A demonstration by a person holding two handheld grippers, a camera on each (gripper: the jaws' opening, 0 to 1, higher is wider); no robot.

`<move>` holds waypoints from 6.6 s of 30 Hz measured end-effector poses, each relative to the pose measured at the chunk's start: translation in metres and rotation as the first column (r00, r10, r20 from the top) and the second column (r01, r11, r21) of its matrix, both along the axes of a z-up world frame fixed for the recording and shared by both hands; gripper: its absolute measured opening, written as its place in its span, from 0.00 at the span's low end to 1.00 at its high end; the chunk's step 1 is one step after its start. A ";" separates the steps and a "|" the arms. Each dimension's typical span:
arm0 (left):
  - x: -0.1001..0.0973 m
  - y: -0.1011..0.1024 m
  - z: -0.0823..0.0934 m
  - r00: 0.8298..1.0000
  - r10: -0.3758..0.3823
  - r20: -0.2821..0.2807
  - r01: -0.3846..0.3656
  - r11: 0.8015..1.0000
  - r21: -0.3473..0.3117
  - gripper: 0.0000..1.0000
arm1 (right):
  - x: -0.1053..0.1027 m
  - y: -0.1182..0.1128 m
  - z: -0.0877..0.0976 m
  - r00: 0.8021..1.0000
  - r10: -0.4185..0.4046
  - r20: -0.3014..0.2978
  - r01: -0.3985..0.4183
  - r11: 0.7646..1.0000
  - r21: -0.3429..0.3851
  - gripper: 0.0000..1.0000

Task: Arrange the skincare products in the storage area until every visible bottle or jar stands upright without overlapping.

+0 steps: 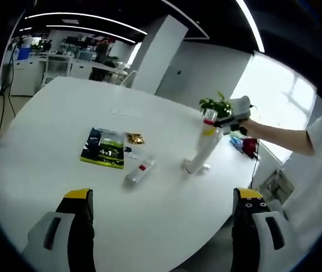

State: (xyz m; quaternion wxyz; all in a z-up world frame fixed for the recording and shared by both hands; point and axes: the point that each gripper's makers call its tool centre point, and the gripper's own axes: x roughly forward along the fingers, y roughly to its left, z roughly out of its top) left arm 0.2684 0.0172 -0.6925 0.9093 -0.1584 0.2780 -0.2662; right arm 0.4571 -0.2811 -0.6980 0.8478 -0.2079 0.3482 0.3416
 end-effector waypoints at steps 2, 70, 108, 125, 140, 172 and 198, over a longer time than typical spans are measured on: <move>-0.001 -0.004 0.001 1.000 -0.014 0.003 0.014 1.000 -0.004 0.95 | -0.002 -0.007 0.001 1.000 -0.017 0.005 0.016 1.000 0.010 0.26; -0.038 -0.088 0.081 0.974 -0.123 0.189 0.128 0.992 -0.012 0.42 | -0.228 0.217 0.048 0.968 0.211 0.133 -0.234 0.955 0.184 0.27; -0.075 -0.083 0.116 0.802 -0.565 0.191 0.563 0.823 0.070 0.22 | -0.277 0.241 0.084 0.845 0.510 0.159 -0.524 0.734 0.433 0.33; -0.094 -0.117 0.112 0.563 -0.802 0.200 0.745 0.598 0.297 0.22 | -0.289 0.220 0.074 0.744 0.636 0.207 -0.658 0.642 0.393 0.28; -0.057 -0.168 0.046 0.595 -0.794 0.125 0.753 0.605 0.259 0.23 | -0.249 0.177 0.006 0.849 0.512 0.130 -0.522 0.777 0.352 0.28; -0.033 -0.195 -0.015 0.595 -0.802 0.055 0.776 0.590 0.223 0.25 | -0.221 0.136 -0.056 0.888 0.456 0.063 -0.457 0.856 0.241 0.29; -0.001 -0.163 -0.016 0.816 -0.573 0.075 0.563 0.817 0.121 0.70 | -0.170 0.072 -0.058 0.923 0.380 0.065 -0.386 0.905 0.181 0.29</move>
